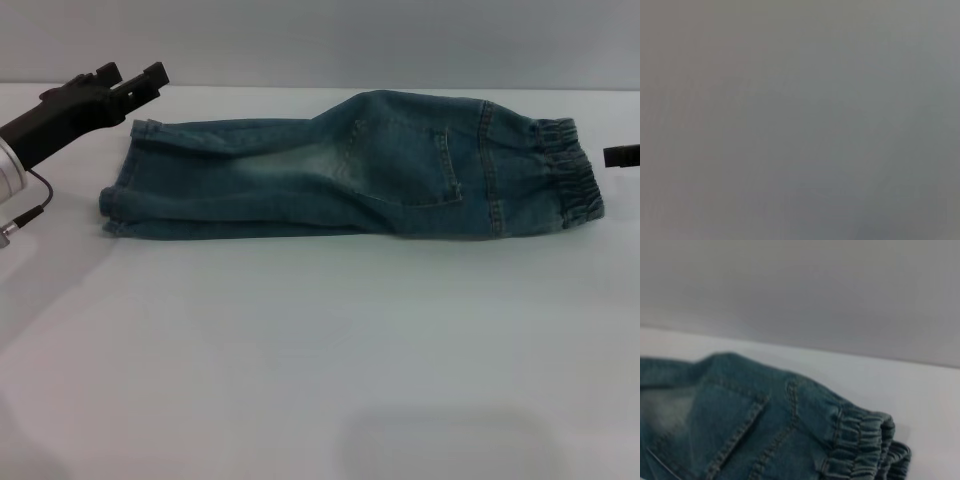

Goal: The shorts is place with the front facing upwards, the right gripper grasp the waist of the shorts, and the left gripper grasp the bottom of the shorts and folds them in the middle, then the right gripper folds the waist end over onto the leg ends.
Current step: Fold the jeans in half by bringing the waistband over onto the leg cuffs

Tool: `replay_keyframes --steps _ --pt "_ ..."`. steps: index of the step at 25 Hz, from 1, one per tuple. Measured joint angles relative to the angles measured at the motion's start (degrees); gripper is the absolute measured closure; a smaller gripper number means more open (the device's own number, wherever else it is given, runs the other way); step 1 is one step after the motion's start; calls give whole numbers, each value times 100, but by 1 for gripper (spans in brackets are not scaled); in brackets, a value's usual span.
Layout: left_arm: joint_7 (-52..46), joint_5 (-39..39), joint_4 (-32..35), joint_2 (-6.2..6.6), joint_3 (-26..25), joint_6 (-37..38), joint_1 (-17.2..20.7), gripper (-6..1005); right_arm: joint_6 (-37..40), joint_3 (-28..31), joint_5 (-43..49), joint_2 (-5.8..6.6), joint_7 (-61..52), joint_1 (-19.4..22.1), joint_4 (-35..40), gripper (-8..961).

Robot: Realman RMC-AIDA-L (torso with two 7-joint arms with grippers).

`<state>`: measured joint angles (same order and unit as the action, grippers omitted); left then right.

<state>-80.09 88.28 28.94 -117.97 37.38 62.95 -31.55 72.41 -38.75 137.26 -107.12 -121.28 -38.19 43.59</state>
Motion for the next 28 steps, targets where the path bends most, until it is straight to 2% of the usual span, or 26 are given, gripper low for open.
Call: replay_keyframes --steps 8,15,20,23,28 --pt "0 -27 -3 -1 6 20 18 187 -238 -178 304 -179 -19 -151 -177 279" --pt "-2 -40 -3 -4 -31 43 67 188 -552 -236 762 -433 -22 -206 -199 280" --pt "-3 -40 -3 -6 -37 62 81 188 -629 -243 861 -524 -21 -230 -207 281" --pt "-4 -40 -3 -6 -17 67 81 188 -687 -254 863 -618 15 -245 -184 282" --pt "-4 -40 -50 -1 2 87 81 188 -685 -480 839 -723 24 -294 -159 284"
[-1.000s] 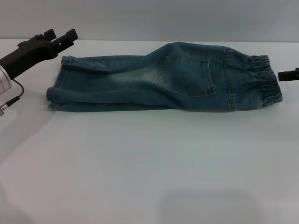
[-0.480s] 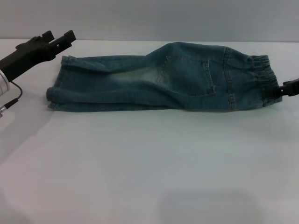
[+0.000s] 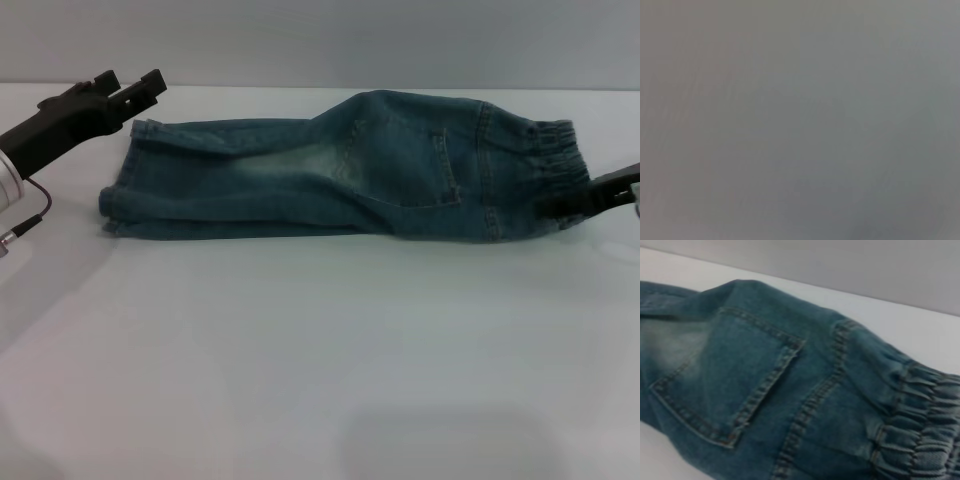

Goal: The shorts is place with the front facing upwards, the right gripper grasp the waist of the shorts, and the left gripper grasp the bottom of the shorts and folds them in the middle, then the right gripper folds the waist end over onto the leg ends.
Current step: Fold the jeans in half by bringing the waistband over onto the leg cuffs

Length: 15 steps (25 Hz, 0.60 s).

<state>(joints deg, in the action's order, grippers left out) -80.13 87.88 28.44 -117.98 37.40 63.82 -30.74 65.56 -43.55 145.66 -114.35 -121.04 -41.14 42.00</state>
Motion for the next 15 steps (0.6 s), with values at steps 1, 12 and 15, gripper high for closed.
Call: replay_keyframes --steps 1,12,15 --pt "7 0 -6 0 -2 2 0 188 3 -32 -4 -38 2 -30 7 284" --pt "46 1 -23 5 -20 4 79 189 24 -49 -98 -207 7 -49 353 288" --pt "47 1 -23 5 -18 -1 96 189 -41 -49 -103 -234 11 -44 398 289"
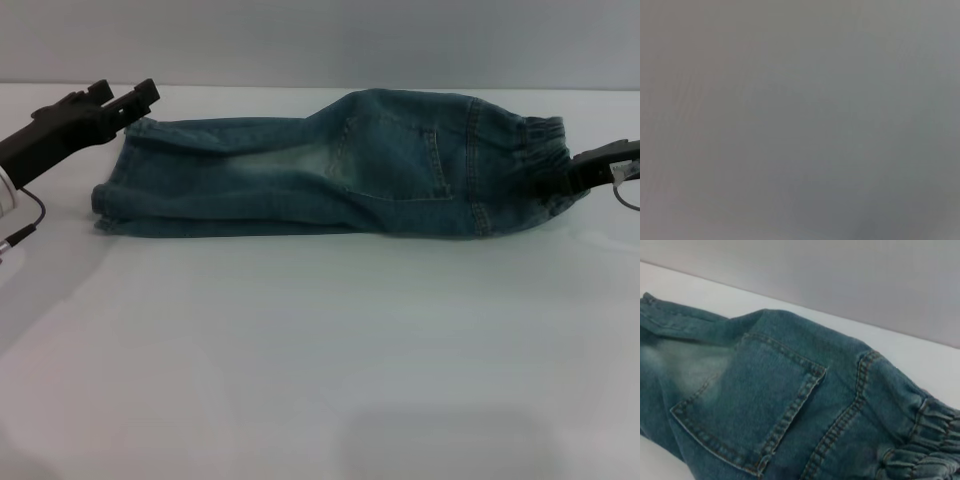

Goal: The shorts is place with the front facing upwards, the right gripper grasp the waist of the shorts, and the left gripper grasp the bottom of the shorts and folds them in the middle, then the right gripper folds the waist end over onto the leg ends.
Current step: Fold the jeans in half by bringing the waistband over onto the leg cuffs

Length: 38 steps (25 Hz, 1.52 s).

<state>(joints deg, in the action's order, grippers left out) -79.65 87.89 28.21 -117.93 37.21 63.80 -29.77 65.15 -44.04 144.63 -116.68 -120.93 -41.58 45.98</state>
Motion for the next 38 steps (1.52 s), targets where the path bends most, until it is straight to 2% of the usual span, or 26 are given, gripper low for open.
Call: replay_keyframes --steps 4,10,15,18,22,27,31,32,33,38 --pt "2 0 0 0 -21 -1 24 189 -69 1 -22 -10 60 -1 -29 290" --pt "3 0 0 0 -23 -1 40 189 -375 -11 -78 -78 231 17 -187 367" --pt "3 0 0 -1 -9 7 70 189 -488 -85 -78 -89 370 23 -378 586" --pt "3 0 0 -1 12 11 78 189 -580 -131 -85 -104 401 41 -433 791" --pt "3 15 1 -3 24 20 79 189 -538 -118 -85 -107 401 50 -425 881" --pt "109 23 -60 -7 229 32 59 190 99 -74 -276 -65 392 190 -1 904" --pt "150 18 -106 -2 689 32 -9 190 1030 -36 -583 -2 237 455 880 904" --pt "151 15 -110 -2 801 17 -36 190 1459 37 -586 15 140 516 1256 905" --pt "152 9 -114 -3 881 -2 -62 190 1459 37 -586 15 140 516 1256 905" --pt "153 2 -143 -26 1329 -67 -210 190 2733 449 -573 49 -36 598 2129 905"
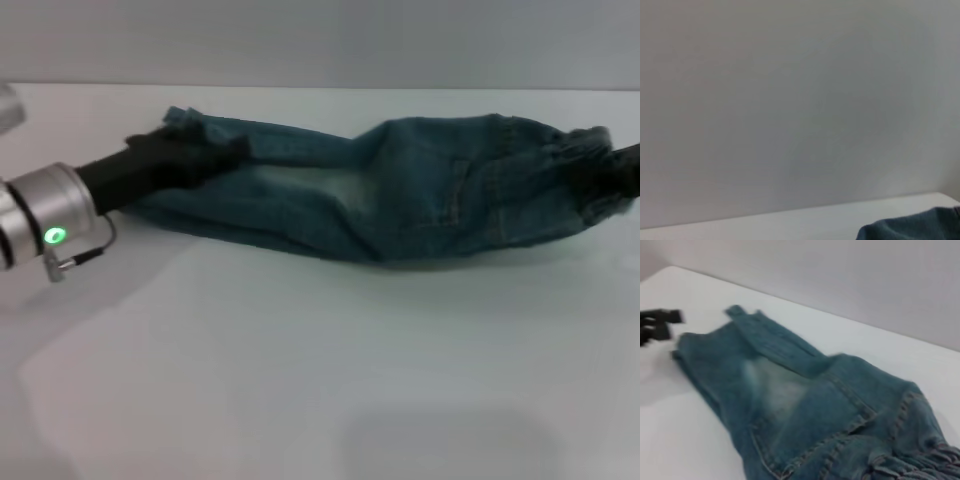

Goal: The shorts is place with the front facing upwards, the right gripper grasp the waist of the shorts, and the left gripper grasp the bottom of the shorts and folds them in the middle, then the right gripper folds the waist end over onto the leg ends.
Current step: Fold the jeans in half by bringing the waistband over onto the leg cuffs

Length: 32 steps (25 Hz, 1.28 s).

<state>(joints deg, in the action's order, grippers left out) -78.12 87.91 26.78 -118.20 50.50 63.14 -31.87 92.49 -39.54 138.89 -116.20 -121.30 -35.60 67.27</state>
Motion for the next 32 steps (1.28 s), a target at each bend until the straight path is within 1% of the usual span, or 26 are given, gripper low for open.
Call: replay_keyframes --steps 3,7,9,13,15,19,24,26,29,32 --pt "-20 -1 -3 -12 437 -29 -122 190 632 218 -14 5 -62 65 502 905" --pt "-47 -4 -125 -41 903 -170 -352 190 1175 473 -97 2 -112 138 987 907" --pt "-32 -14 -277 -52 1003 -274 -468 190 1391 565 -212 5 -117 150 1102 907" --pt "172 -155 -701 -79 1040 -457 -738 191 1830 722 -456 36 -160 131 1222 906" --pt "381 -416 -980 -87 1048 -533 -857 191 2000 771 -589 46 -221 115 1319 905" --pt "563 -657 -1216 -91 1050 -559 -947 191 2189 812 -884 74 -438 105 1560 906" --pt "566 -732 -1584 -89 1053 -468 -1111 190 2295 827 -1257 105 -711 52 1831 907" --pt "561 -732 -1864 -89 1056 -321 -1215 190 2319 849 -1510 150 -838 13 1799 907" --pt "581 -732 -1960 -89 1057 -249 -1240 190 2322 867 -1763 216 -950 -56 1708 905" --pt "591 -734 -2038 -88 1058 -162 -1231 190 2270 871 -1795 257 -983 -182 1597 904"
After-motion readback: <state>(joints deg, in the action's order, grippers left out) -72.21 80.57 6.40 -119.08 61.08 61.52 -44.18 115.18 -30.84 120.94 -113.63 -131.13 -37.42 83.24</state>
